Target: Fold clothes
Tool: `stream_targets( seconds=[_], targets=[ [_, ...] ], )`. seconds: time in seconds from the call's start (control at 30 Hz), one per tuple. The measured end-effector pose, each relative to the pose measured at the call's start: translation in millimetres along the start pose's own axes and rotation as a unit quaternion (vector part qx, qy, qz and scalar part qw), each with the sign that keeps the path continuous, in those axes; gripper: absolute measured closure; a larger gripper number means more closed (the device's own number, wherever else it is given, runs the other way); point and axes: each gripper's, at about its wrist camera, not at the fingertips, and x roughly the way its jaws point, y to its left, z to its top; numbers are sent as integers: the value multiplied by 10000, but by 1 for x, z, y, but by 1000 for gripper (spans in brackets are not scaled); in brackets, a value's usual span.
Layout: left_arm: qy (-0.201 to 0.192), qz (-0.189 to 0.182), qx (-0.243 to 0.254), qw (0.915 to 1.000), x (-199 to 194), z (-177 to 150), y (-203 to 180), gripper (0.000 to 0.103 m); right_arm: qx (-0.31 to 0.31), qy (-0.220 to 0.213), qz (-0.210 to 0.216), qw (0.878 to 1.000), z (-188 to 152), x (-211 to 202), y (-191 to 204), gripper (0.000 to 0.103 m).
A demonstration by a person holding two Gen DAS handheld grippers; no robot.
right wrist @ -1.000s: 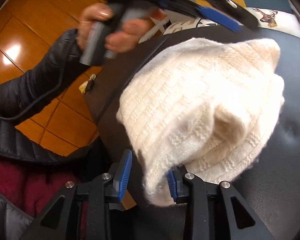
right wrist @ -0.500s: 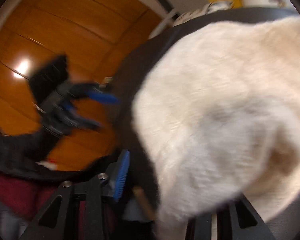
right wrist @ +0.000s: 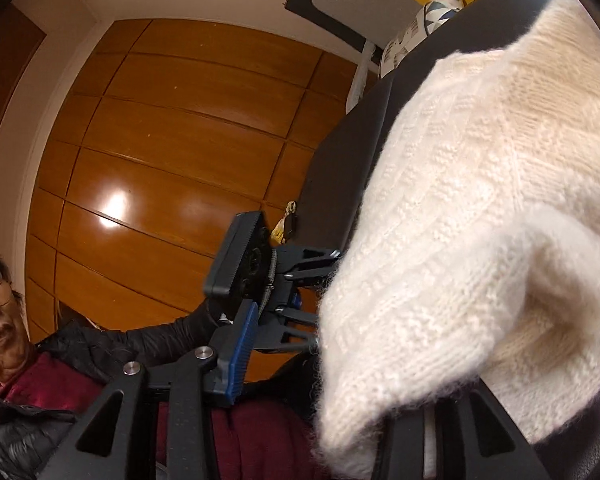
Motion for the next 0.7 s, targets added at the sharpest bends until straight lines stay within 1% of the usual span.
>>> stream_targets(
  seconds=[0.03,0.1,0.13,0.17,0.2,0.23,0.27,0.33,0.4,0.43,0.47,0.53,0.57,0.6,0.63,0.67,0.7],
  targets=[
    [66,15,141,9999,0,-2,-2,98,73,105,-252,9996,-5,4,-6,61],
    [244,22,426,9988,2,-7,-6,99,178,419,-745,9962,-14,10,-17,61],
    [333,25,568,9978,2,-9,-8,99,214,575,-902,9940,-19,11,-22,61],
    [478,41,674,9966,6,-12,-10,103,230,692,-1077,9915,-24,11,-25,61],
    [647,62,765,9950,10,-16,-11,103,237,722,-1245,9893,-26,9,-28,63],
    [722,50,846,9938,12,-19,-12,103,266,703,-1378,9876,-28,6,-31,66],
    [751,34,888,9932,10,-21,-12,103,295,684,-1510,9857,-30,3,-33,69],
    [782,16,910,9928,4,-22,-12,103,188,626,-1783,9818,-32,-1,-31,70],
    [731,-24,879,9934,-5,-21,-10,103,34,511,-1969,9791,-34,-3,-23,70],
    [643,-67,860,9942,-10,-19,-11,103,-40,443,-2044,9779,-35,-4,-19,70],
    [529,-117,840,9950,-14,-15,-12,103,-142,400,-2049,9779,-36,-4,-13,70],
    [302,-218,799,9961,-22,-9,-15,103,-415,376,-1885,9805,-37,-2,2,70],
    [188,-268,779,9964,-26,-6,-16,103,-521,359,-1905,9797,-35,-3,7,71],
    [74,-318,758,9966,-30,-3,-18,103,-565,317,-2080,9760,-32,-8,7,72],
    [-40,-368,737,9966,-34,1,-19,103,-580,250,-2288,9714,-28,-15,6,76],
    [-154,-418,716,9964,-38,4,-20,103,-596,207,-2525,9655,-27,-17,6,86],
    [-229,-464,622,9967,-39,6,-19,102,-616,194,-2801,9578,-27,-16,5,92]
  ],
)
